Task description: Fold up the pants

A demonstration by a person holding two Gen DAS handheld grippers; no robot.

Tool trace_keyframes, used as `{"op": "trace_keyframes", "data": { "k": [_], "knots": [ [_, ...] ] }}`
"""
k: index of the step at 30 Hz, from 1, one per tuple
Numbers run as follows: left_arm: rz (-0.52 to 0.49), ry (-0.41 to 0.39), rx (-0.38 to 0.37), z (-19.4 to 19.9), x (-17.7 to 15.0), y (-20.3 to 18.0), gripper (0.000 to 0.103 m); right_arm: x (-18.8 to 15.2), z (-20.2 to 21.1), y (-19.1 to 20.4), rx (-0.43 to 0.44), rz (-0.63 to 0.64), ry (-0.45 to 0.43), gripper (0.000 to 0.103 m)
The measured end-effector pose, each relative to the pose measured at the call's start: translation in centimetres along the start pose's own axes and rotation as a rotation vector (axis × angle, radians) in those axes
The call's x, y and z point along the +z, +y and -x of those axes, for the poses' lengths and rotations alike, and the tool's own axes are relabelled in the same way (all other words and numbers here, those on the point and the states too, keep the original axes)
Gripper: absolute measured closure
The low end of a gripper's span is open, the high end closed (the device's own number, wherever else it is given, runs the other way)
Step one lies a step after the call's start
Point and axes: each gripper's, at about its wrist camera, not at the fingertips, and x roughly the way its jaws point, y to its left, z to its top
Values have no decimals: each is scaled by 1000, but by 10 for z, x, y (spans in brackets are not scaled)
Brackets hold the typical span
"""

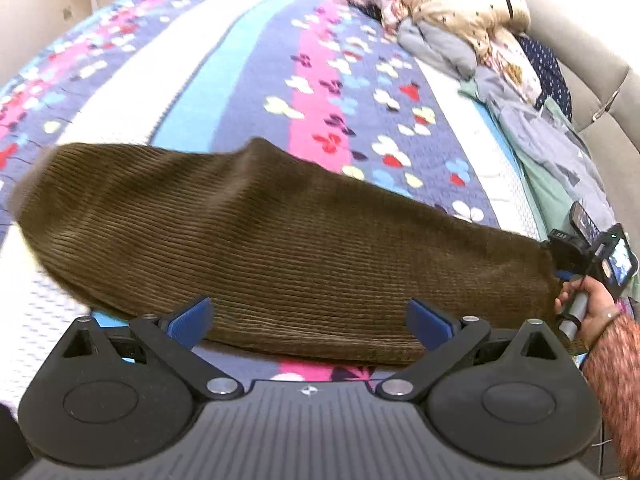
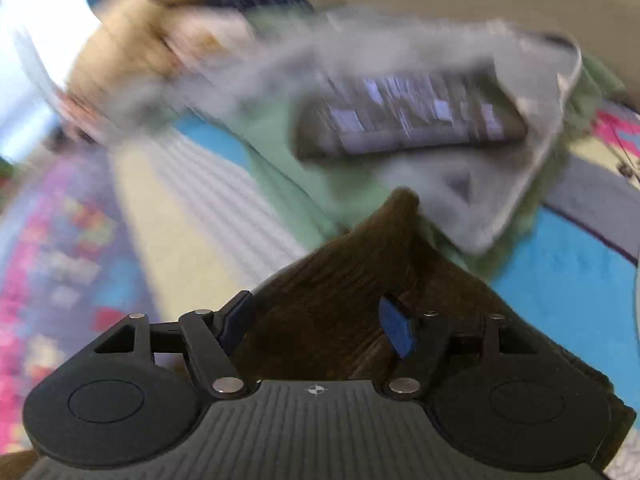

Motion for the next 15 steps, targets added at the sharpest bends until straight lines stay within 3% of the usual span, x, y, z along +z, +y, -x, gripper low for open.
{"op": "trace_keyframes", "data": {
  "k": [3, 9, 15],
  "knots": [
    [-1, -45, 9, 24, -1, 9, 0, 8, 19, 7, -2, -15, -6, 27],
    [-5, -133, 20, 66, -5, 22, 0, -8, 107, 1, 120, 6, -76, 15],
    [-7, -201, 46, 107, -18, 36, 0, -40, 151, -9, 113, 59, -14, 13]
  ]
}}
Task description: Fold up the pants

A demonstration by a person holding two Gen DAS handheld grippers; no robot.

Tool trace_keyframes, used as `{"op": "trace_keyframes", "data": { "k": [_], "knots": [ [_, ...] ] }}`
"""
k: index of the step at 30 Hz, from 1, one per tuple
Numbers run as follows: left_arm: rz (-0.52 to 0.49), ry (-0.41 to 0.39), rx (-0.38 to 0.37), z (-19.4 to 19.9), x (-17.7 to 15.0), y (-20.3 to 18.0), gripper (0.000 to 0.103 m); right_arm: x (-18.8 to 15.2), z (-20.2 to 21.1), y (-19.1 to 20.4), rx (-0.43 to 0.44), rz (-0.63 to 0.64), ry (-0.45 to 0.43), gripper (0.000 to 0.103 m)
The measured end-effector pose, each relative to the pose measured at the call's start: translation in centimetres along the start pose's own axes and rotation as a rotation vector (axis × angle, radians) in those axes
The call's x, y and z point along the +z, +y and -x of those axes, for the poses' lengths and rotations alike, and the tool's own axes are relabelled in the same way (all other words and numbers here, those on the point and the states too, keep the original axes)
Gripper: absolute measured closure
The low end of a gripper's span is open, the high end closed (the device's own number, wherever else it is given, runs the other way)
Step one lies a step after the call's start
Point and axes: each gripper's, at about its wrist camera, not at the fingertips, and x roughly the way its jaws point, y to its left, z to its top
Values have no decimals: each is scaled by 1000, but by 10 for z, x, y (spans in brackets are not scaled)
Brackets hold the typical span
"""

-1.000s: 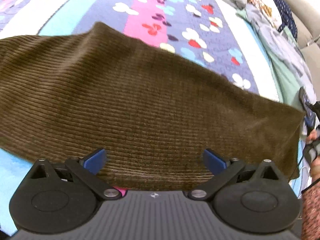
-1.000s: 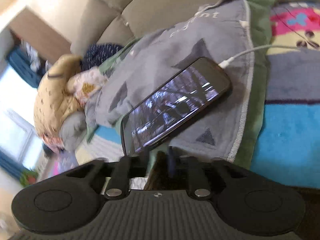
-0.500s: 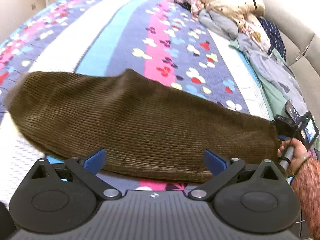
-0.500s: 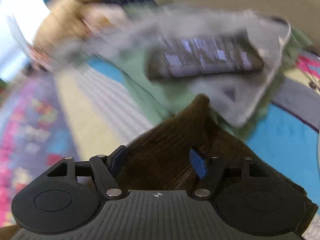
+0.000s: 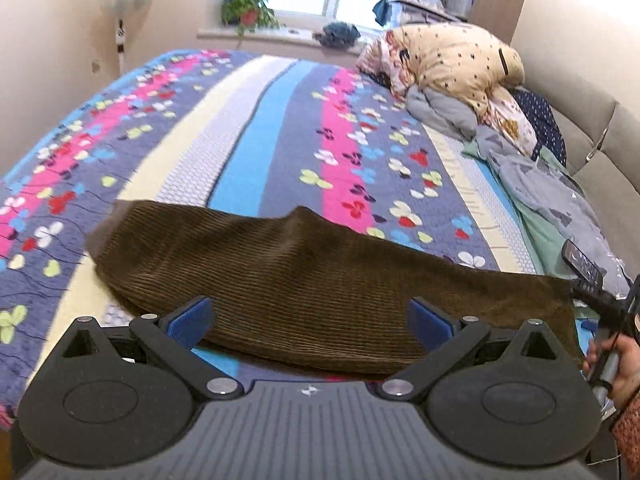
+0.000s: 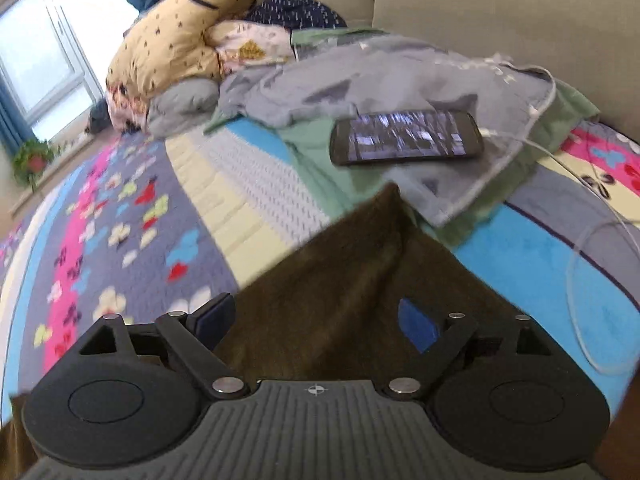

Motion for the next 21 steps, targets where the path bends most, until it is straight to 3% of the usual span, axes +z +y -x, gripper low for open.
{"op": "trace_keyframes", "data": {
  "k": [6, 14, 17, 21],
  "knots": [
    [-2, -36, 48, 31, -12, 16, 0, -19, 28, -4, 36, -83, 41, 13],
    [9, -40, 33, 42, -14, 22, 0, -24, 56, -1, 90, -77, 26, 12],
    [-1, -34, 17, 40, -14, 22, 0, -28, 53, -5, 64, -69, 31, 10],
    [10, -15, 1, 25, -10, 31, 0, -34, 34, -6, -45, -70, 74, 10]
  ]
}}
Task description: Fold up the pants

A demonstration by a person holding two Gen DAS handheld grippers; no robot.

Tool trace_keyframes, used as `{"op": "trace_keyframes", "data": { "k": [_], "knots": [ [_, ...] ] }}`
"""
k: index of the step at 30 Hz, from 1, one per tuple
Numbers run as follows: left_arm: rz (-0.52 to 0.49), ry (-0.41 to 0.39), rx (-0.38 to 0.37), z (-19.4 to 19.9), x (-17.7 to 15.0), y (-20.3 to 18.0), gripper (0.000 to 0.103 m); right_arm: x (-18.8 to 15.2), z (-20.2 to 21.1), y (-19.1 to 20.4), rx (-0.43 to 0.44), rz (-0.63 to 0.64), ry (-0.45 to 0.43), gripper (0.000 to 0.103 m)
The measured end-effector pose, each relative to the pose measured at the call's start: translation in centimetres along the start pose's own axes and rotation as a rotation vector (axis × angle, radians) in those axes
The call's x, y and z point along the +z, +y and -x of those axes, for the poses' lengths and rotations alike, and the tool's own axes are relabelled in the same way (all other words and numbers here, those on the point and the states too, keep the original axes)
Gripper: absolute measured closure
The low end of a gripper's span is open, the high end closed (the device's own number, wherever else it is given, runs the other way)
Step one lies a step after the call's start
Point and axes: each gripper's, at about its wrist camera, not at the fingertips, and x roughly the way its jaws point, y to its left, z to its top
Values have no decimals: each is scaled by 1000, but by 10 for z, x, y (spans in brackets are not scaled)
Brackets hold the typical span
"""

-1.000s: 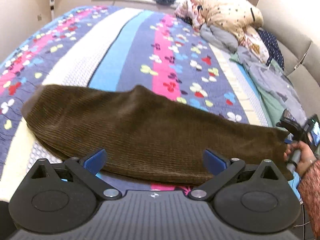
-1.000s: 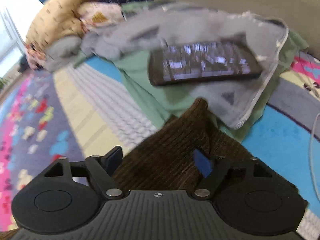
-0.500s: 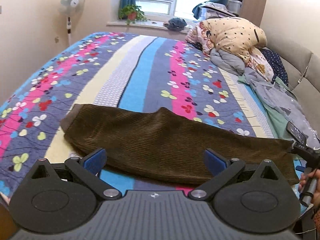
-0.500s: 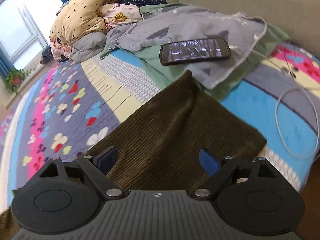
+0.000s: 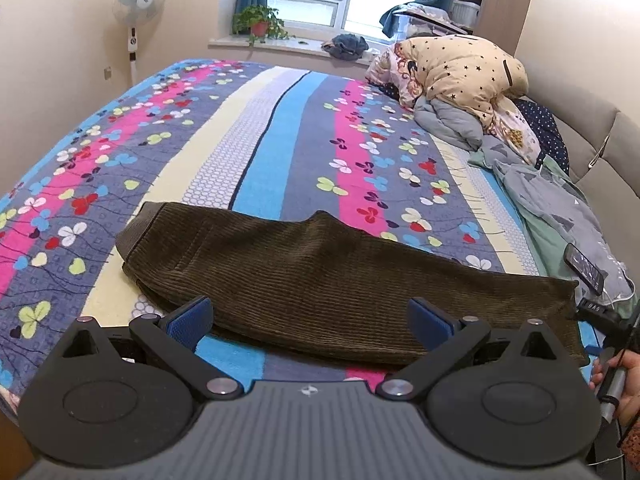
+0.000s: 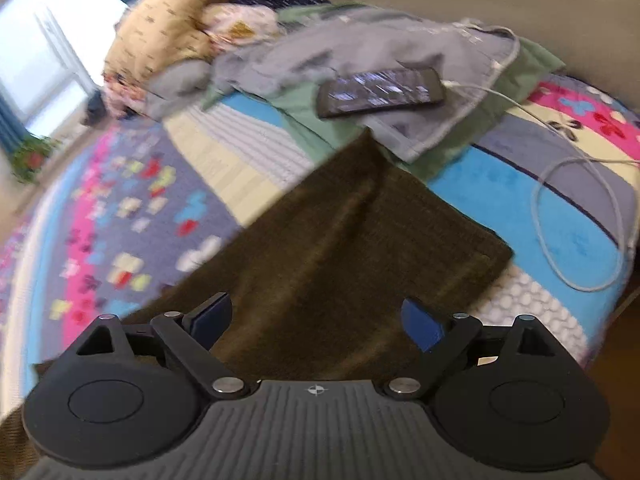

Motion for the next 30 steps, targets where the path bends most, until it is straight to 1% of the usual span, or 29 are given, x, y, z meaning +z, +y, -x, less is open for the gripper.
{"op": "trace_keyframes", "data": {
  "k": [2, 5, 7, 10, 12, 15, 18, 20, 22, 24, 26, 30],
  "knots": [
    [1, 7, -11, -10, 5, 4, 0, 0, -10, 2, -25, -33, 25, 10],
    [-7, 16, -2, -31, 16, 5, 0, 1, -17, 6, -13, -59, 36, 10],
    [-9, 31, 5, -44, 23, 4, 0, -2, -20, 9, -3, -46, 37, 10],
    [16, 53, 11, -60, 29, 2, 0, -4, -26, 12, -4, -21, 56, 10],
    [37, 74, 8, -70, 35, -4, 0, -3, -29, 12, 34, -20, 83, 10],
    [24, 68, 0, -84, 41, -28, 0, 1, -25, 4, 125, -9, 88, 10],
    [13, 106, -35, -100, 40, -59, 0, 3, -7, -12, 185, 40, 21, 9],
    [8, 130, -68, -109, 34, -81, 0, 7, 4, -27, 204, 82, -7, 9],
    [-20, 160, -101, -119, 27, -107, 0, 13, 16, -48, 222, 93, -59, 7],
    [-70, 191, -116, -131, 19, -136, 0, 20, 24, -70, 201, 103, -121, 6],
    [-110, 209, -129, -138, 13, -162, 0, 26, 24, -93, 170, 109, -163, 6],
    [-162, 245, -153, -153, 2, -200, 0, 38, 9, -126, 156, 61, -173, 6]
  ]
}}
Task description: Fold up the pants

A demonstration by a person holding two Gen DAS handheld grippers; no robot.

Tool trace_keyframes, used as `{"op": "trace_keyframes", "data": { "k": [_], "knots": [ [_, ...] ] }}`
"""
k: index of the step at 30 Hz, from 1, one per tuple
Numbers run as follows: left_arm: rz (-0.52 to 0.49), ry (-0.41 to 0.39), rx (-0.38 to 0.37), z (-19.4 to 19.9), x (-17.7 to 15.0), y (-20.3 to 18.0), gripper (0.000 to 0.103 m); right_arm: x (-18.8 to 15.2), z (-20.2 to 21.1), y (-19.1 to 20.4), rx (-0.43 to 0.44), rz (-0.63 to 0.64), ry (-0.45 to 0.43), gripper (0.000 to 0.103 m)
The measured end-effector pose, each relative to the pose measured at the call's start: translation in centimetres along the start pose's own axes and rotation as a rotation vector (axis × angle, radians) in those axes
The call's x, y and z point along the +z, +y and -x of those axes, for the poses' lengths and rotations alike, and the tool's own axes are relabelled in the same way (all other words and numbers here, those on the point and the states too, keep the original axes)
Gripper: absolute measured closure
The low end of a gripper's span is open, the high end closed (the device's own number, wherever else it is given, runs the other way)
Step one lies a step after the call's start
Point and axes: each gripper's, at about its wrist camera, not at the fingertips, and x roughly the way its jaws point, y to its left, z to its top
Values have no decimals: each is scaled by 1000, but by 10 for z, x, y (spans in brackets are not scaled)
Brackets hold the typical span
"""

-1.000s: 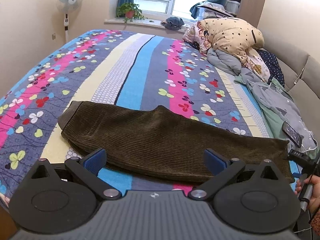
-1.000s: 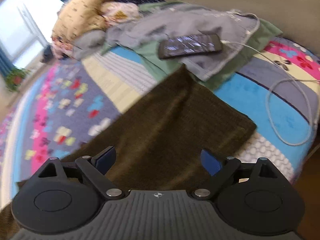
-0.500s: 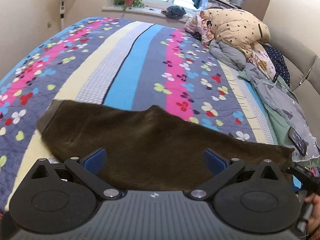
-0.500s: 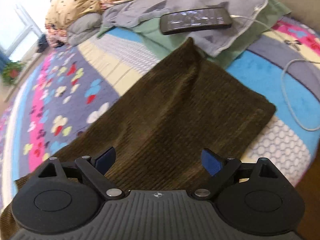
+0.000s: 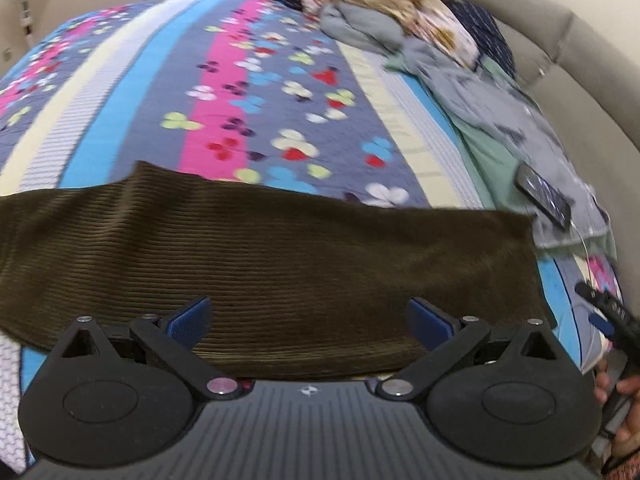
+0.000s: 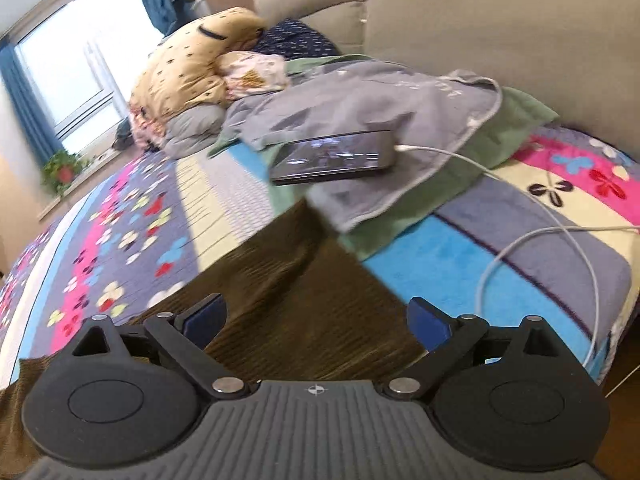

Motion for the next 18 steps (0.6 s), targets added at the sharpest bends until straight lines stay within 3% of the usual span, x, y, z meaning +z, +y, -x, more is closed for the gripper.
{"op": "trace_keyframes", "data": {
  "k": [4, 11, 18],
  "knots": [
    [-34, 29, 2, -23, 9, -25, 0, 7, -25, -20, -16, -58, 6, 6],
    [-18, 47, -7, -62, 23, -58, 0, 5, -48, -5, 84, -25, 54, 6],
    [-14, 195, -176, -102, -10, -119, 0, 11, -63, -49, 43, -38, 160, 6]
  ]
}}
